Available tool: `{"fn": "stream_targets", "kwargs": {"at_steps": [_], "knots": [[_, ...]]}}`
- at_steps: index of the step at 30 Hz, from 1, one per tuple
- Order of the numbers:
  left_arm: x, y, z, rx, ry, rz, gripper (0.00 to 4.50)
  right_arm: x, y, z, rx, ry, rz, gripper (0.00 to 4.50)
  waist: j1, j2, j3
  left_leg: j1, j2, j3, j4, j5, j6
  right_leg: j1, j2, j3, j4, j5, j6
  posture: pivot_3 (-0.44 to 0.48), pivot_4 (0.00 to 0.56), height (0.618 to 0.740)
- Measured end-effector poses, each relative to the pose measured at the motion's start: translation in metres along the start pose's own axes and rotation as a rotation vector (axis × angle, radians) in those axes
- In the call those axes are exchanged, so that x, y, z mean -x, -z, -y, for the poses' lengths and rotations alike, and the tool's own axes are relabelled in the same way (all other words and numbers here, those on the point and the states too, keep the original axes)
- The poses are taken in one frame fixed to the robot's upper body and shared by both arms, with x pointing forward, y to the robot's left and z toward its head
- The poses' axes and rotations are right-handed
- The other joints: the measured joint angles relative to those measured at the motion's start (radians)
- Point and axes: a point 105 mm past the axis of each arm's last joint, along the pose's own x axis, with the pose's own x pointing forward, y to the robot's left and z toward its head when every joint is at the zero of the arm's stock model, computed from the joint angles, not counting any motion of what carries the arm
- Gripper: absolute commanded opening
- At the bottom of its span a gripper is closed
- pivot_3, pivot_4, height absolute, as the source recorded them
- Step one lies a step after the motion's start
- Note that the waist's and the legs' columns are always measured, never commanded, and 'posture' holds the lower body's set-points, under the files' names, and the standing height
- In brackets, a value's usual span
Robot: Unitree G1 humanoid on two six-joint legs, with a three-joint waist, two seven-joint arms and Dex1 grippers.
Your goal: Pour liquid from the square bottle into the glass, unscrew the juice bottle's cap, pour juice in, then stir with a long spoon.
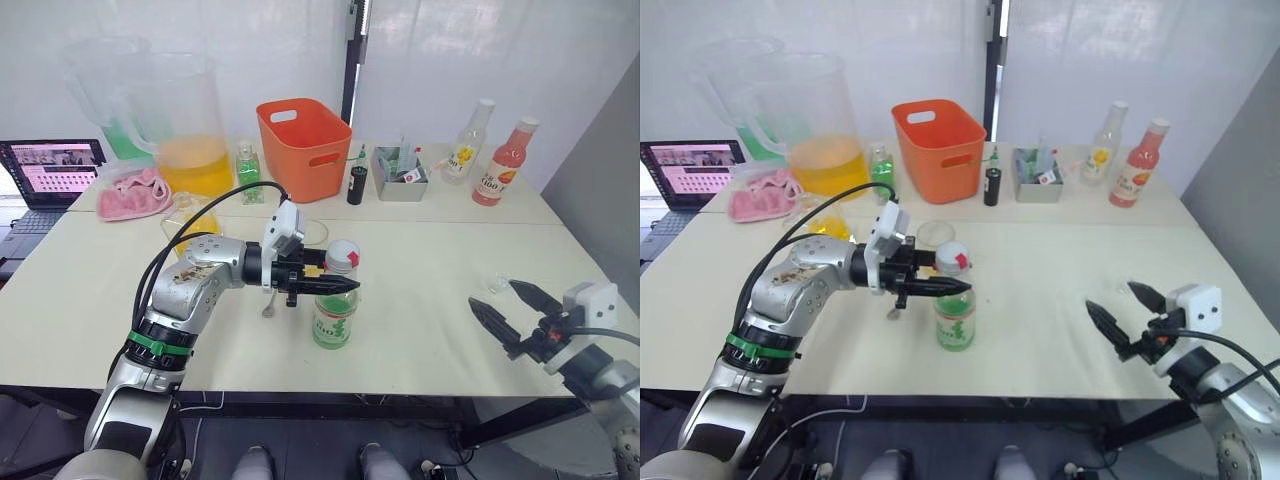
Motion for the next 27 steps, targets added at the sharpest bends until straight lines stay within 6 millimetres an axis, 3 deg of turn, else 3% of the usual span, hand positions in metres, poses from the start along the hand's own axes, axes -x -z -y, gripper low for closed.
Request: {"fn": "stream_targets", "kwargs": {"at_steps": [6,10,18,22,27], "knots": [[0.000,-0.001,-0.002,-0.008,-0.002,0.002,1.53,-0.032,-0.050,-0.029,-0.017,-0.160,0.131,4.50,0.000,0.000,0.000,0.000,0.000,0.000,0.000,0.000,0.001,0.000,0.000,0.000,0.000,0.000,0.000,0.000,0.150,0.717],[-0.001,0.000,-0.003,-0.025,-0.012,0.009,1.53,-0.049,-0.077,-0.075,-0.032,-0.360,0.156,4.50,0.000,0.000,0.000,0.000,0.000,-0.001,-0.001,0.001,0.001,0.000,0.000,0.000,0.000,0.000,0.000,0.000,0.150,0.717],[-0.003,0.004,-0.005,-0.028,-0.043,0.037,1.53,-0.078,-0.101,-0.128,0.013,-0.549,0.068,4.50,0.004,0.000,0.000,-0.001,0.000,-0.001,0.000,0.001,0.001,0.001,0.000,0.000,-0.002,0.000,0.000,0.000,0.150,0.717],[-0.005,0.004,-0.005,-0.025,-0.050,0.046,1.53,-0.088,-0.120,-0.135,0.020,-0.565,0.106,4.50,0.007,0.000,0.000,-0.001,0.000,-0.002,0.000,0.001,0.001,0.002,0.000,0.000,-0.002,0.000,0.000,0.000,0.150,0.717],[-0.005,0.005,-0.005,-0.021,-0.066,0.053,1.53,-0.094,-0.117,-0.144,0.040,-0.587,0.041,4.50,0.005,0.000,0.000,-0.001,0.000,-0.002,0.000,0.001,0.002,0.002,0.000,0.000,-0.002,0.000,0.000,0.000,0.150,0.717]]}}
